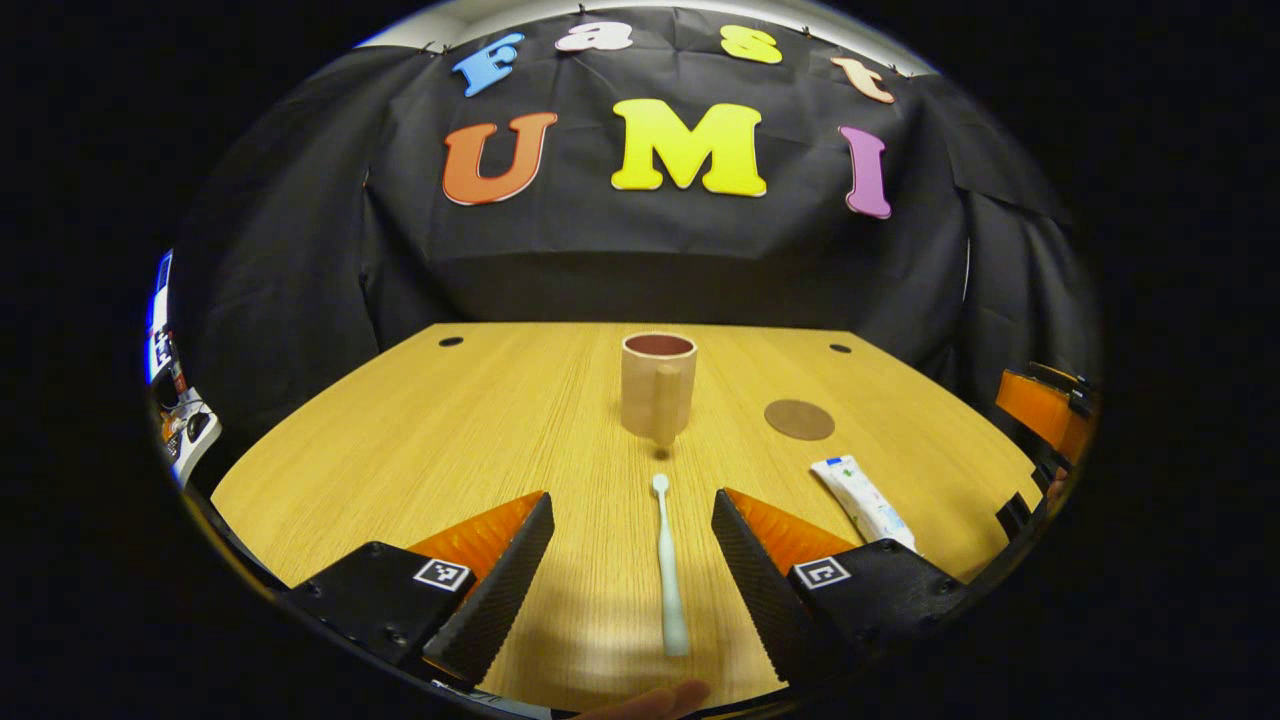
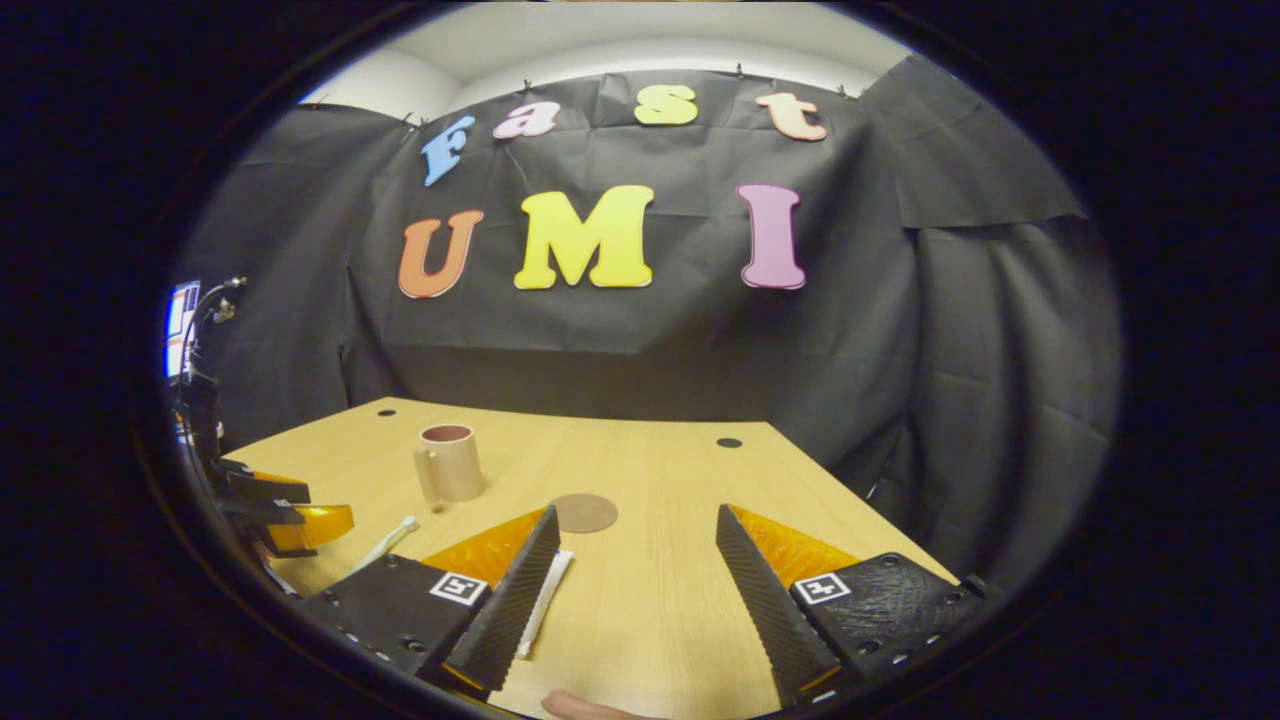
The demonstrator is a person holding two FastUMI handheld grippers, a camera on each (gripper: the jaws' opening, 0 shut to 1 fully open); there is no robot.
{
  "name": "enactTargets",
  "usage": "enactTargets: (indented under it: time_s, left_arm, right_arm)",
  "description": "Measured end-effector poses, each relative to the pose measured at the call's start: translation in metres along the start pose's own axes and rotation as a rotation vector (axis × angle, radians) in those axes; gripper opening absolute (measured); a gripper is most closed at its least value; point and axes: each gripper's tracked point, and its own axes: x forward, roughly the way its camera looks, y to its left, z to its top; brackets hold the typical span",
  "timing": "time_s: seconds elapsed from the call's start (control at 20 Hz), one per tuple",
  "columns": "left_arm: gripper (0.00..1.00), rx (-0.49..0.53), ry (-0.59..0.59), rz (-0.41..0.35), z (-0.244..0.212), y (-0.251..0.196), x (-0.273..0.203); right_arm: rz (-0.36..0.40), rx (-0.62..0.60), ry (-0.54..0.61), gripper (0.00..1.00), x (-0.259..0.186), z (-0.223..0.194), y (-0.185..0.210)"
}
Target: Put the toothbrush and toothpaste on the desktop into the cup, then pick up the cup and place it on the coaster on the desktop.
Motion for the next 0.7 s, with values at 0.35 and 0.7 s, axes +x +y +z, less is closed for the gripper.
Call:
enactTargets:
  time_s: [0.35, 0.7]
  left_arm:
    - [0.90, -0.006, 0.161, -0.038, -0.031, -0.014, 0.022]
    - [0.67, -0.012, 0.204, -0.064, -0.037, -0.023, 0.038]
  right_arm:
    - [0.056, -0.001, 0.085, 0.95, 0.013, -0.035, 0.021]
    - [0.100, 0.035, 0.165, 0.95, 0.021, -0.055, 0.036]
